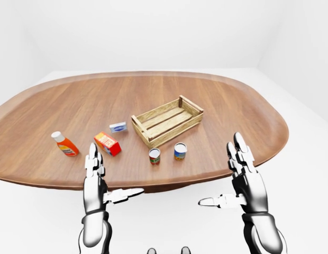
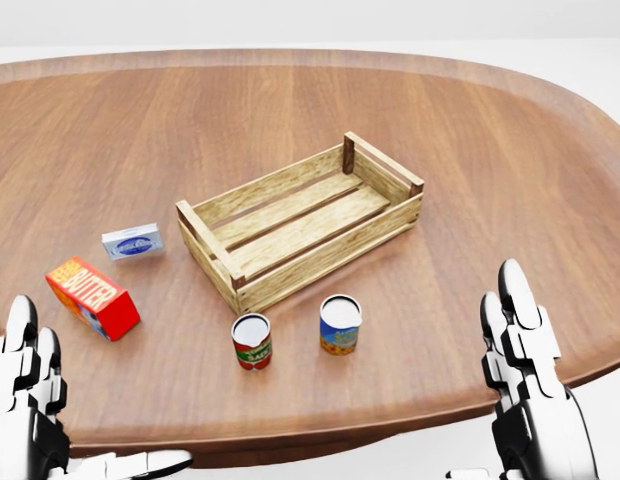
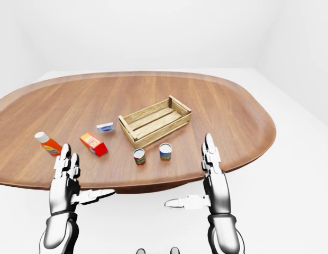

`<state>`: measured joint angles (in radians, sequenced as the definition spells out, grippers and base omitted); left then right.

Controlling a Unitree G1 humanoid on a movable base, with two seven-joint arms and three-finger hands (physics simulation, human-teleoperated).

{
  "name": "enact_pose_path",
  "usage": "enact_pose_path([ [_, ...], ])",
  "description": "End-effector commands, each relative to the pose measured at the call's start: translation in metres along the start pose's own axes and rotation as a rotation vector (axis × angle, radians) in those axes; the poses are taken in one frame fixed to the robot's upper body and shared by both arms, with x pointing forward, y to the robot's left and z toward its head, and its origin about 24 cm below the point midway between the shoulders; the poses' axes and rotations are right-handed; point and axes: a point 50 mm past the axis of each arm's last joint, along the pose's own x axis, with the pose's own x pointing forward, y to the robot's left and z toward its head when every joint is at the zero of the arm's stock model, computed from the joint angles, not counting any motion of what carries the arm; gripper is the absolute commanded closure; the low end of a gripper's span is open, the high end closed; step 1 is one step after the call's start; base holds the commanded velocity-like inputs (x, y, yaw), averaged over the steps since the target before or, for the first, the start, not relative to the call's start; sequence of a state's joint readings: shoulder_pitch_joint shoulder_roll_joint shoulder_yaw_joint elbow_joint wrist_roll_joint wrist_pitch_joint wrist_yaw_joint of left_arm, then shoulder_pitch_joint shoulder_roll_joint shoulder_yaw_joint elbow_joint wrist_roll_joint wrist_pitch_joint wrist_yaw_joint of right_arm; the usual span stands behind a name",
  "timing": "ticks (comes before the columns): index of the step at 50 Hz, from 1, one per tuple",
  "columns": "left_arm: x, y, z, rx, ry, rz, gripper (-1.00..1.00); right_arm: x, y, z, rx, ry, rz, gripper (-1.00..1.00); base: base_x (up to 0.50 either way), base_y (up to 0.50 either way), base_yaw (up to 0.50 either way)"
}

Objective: Pick up the tomato sauce, and put it in the wooden tray.

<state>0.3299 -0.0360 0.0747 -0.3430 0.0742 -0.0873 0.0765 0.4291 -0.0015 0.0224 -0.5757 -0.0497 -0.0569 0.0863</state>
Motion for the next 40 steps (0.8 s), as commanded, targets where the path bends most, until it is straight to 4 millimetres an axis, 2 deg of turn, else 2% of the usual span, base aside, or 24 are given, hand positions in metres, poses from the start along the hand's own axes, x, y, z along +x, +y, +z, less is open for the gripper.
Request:
enact_pose_path([
  [1, 0.0008, -0.0012, -0.0004, 0.005, 0.0, -0.005, -1.0, 0.0017, 0.0034, -0.0011, -0.005, 0.0, 0.021, -1.0, 0.5, -0.21, 0.0],
  [40, 0.0016, -0.0033, -0.0002, 0.014, -0.003, -0.015, -1.0, -0.0012, 0.0108, -0.0012, -0.052, -0.008, 0.054, -1.0, 0.5, -0.06, 0.0],
])
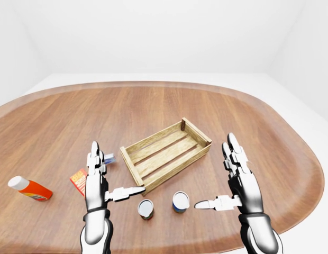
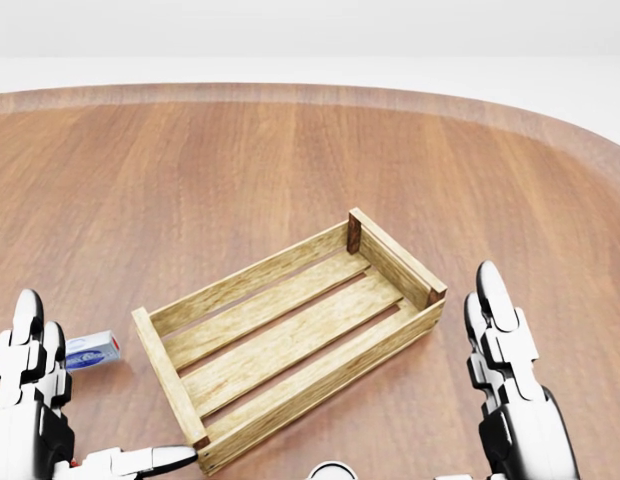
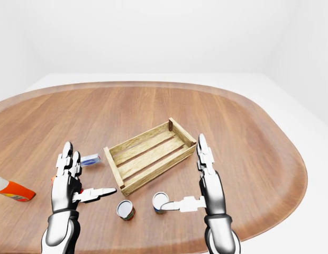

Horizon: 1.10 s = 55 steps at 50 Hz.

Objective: Pick up the tomato sauce, and put it in the wooden tray.

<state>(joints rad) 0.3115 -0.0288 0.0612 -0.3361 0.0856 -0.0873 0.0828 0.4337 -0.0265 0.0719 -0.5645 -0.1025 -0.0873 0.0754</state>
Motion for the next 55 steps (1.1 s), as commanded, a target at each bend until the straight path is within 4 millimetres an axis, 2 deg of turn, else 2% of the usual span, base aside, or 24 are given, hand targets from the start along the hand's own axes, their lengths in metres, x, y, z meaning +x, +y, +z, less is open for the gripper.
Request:
enact_pose_path([
  [1, -0.0019, 0.0006, -0.0019, 0.005, 0.01, -0.001, -1.0, -0.0004, 0.0022, -0.0012, -0.007, 0.007, 0.009, -1.0, 0.5, -0.03, 0.0],
  [33, -0.0017, -0.0028, -0.0019, 0.015, 0.009, -0.011, -1.0, 0.0, 0.0014, -0.0041, -0.024, 0.018, -0.01, -1.0, 0.5, -0.01, 0.0],
  [39, -0.0022, -0.0029, -0.002, 0.016, 0.01, -0.011, -1.0, -0.001, 0.003, -0.0029, 0.007, 0.014, 0.029, -1.0, 0.11, 0.01, 0.0],
  [50, -0.0019, -0.0036, -0.0021, 0.02, 0.009, -0.012, -1.0, -0.0016, 0.0025, -0.0037, 0.002, 0.019, 0.018, -1.0, 0.26, -0.44, 0.0],
  [55, -0.0019, -0.0038, -0.0021, 0.022, 0.009, -0.014, -1.0, 0.0, 0.002, -0.0037, -0.01, 0.016, 0.003, -1.0, 0.25, -0.08, 0.0],
])
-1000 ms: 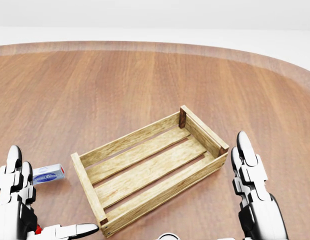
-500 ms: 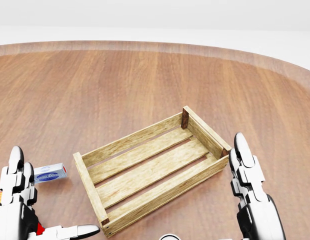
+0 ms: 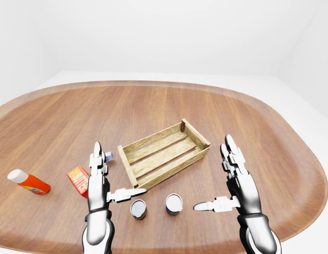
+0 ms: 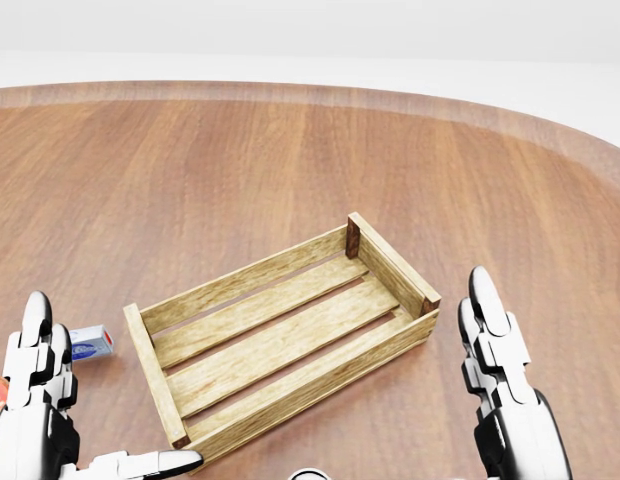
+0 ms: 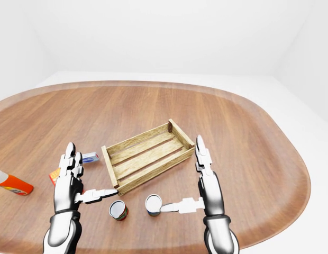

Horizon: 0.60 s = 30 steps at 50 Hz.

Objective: Pick up the tomato sauce, and put it in the wooden tray.

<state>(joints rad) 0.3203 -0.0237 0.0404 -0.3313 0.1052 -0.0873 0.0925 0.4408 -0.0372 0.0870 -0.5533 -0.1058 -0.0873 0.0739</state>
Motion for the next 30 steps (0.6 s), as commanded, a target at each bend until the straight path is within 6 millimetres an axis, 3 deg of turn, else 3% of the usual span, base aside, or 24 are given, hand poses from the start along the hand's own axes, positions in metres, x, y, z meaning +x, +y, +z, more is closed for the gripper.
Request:
enact_pose_path([
  [1, 0.0, 0.0, 0.0, 0.004, -0.001, -0.001, -1.0, 0.002, -0.001, -0.001, -0.008, -0.002, -0.015, -1.0, 0.22, -0.05, 0.0],
  [10, 0.0, -0.003, -0.001, 0.034, 0.0, -0.018, -1.0, 0.0, 0.001, 0.0, -0.018, 0.002, -0.014, -1.0, 0.21, -0.04, 0.0],
  [17, -0.009, 0.001, -0.003, 0.268, -0.007, 0.054, -1.0, 0.003, -0.002, 0.0, -0.012, -0.005, -0.023, -1.0, 0.21, -0.03, 0.0],
  [23, -0.02, 0.006, 0.023, 0.435, -0.115, 0.096, -1.0, 0.005, 0.0, -0.001, -0.019, -0.005, -0.021, -1.0, 0.21, -0.03, 0.0],
  [24, -0.023, 0.013, 0.035, 0.435, -0.145, 0.195, -1.0, 0.005, 0.0, -0.001, -0.019, -0.005, -0.02, -1.0, 0.21, -0.04, 0.0],
  [30, -0.033, 0.011, 0.037, 0.589, -0.165, 0.126, -1.0, 0.004, -0.002, -0.002, -0.018, -0.003, -0.024, -1.0, 0.21, -0.03, 0.0],
])
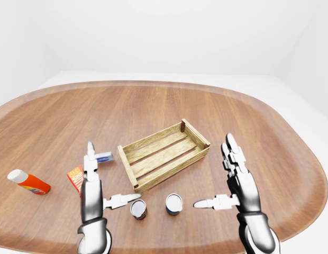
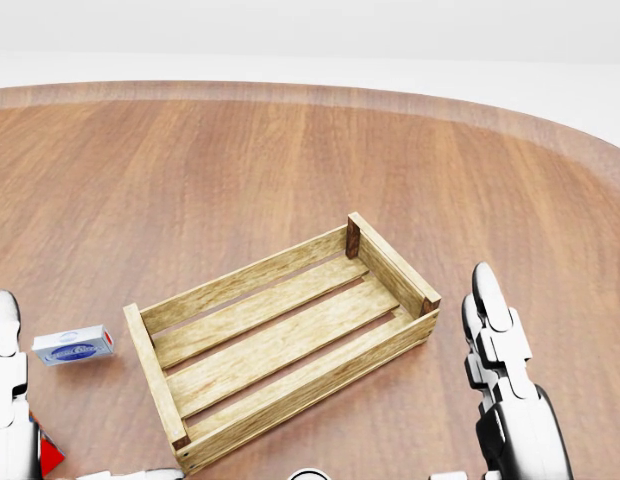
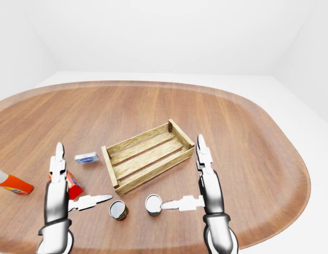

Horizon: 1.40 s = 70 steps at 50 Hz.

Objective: Pick up the tomato sauce, and put it in the wooden tray.

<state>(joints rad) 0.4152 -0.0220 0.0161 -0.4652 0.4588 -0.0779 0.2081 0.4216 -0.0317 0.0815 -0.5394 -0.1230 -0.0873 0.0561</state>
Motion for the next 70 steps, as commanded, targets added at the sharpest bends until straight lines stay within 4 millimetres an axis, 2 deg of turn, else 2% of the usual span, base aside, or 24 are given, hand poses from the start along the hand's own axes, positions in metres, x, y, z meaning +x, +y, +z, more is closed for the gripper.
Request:
enact_pose_path([
  [1, -0.017, 0.013, 0.016, 0.278, -0.087, 0.052, -1.0, 0.001, -0.001, -0.001, -0.004, 0.001, -0.005, -1.0, 0.21, -0.04, 0.0],
  [2, -0.018, 0.017, 0.016, 0.373, -0.094, 0.118, -1.0, 0.0, -0.001, -0.001, -0.004, 0.001, -0.005, -1.0, 0.21, -0.04, 0.0],
  [3, -0.018, 0.017, 0.016, 0.379, -0.094, 0.122, -1.0, 0.0, -0.001, -0.001, -0.005, 0.001, -0.005, -1.0, 0.21, -0.03, 0.0],
  [6, -0.025, 0.017, 0.013, 0.598, -0.16, 0.089, -1.0, 0.001, 0.0, -0.001, -0.004, 0.002, -0.002, -1.0, 0.21, -0.03, 0.0],
  [9, -0.033, 0.008, -0.001, 0.759, -0.155, -0.064, -1.0, 0.002, 0.002, -0.002, -0.007, 0.002, 0.001, -1.0, 0.21, -0.03, 0.0],
  [16, -0.033, -0.009, -0.013, 0.972, -0.195, -0.201, -1.0, 0.003, 0.002, -0.002, -0.011, 0.0, 0.004, -1.0, 0.21, -0.03, 0.0],
  [43, -0.053, -0.029, -0.058, 1.14, -0.238, -0.425, -1.0, 0.001, 0.001, -0.001, -0.012, 0.003, 0.001, -1.0, 0.21, -0.03, 0.0],
  [54, -0.072, -0.042, -0.075, 1.181, -0.308, -0.524, -1.0, 0.001, 0.002, -0.001, -0.015, 0.002, 0.002, -1.0, 0.21, -0.03, 0.0],
  [60, -0.073, -0.047, -0.078, 1.173, -0.326, -0.546, -1.0, 0.001, 0.002, -0.001, -0.015, 0.002, 0.002, -1.0, 0.21, -0.03, 0.0],
  [70, -0.09, -0.05, -0.084, 1.158, -0.371, -0.575, -1.0, 0.001, 0.002, -0.001, -0.016, 0.003, 0.003, -1.0, 0.21, -0.03, 0.0],
])
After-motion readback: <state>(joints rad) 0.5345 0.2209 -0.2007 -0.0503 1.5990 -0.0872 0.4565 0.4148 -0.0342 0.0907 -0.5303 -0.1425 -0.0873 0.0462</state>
